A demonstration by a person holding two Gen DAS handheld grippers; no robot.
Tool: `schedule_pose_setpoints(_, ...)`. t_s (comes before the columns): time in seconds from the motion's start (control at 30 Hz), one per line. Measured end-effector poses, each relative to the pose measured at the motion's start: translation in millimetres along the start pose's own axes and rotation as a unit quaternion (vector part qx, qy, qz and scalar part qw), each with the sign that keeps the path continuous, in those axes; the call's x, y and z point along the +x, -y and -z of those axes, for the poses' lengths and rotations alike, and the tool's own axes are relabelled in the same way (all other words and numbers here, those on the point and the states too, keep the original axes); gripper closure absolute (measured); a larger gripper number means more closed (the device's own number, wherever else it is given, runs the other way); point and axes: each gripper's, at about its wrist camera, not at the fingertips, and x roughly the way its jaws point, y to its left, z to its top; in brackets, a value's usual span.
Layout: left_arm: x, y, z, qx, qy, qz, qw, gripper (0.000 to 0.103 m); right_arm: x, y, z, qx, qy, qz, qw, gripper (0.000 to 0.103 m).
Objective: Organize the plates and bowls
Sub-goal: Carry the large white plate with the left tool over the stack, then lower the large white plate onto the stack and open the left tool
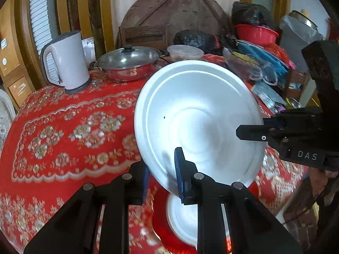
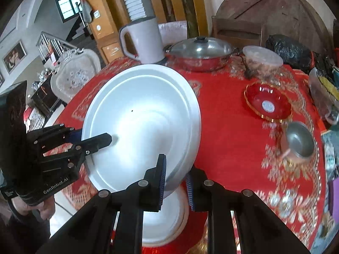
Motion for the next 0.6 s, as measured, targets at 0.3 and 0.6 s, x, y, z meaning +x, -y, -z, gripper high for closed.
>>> schedule_pose_setpoints(0.3, 4.5, 9.1, 50.4, 0.013, -0.042, 0.025, 0.9987, 0.083, 13.8, -3.8, 49.5, 0.0, -0.052, -0.031, 0.998, 0.083)
schedule_pose_setpoints(0.6, 2.7, 24.5, 73.8, 0.032, -0.056, 0.046, 0.9968, 0.082, 17.7, 2.4, 82.7, 0.011, -0.071, -0.044, 0.996, 0.083)
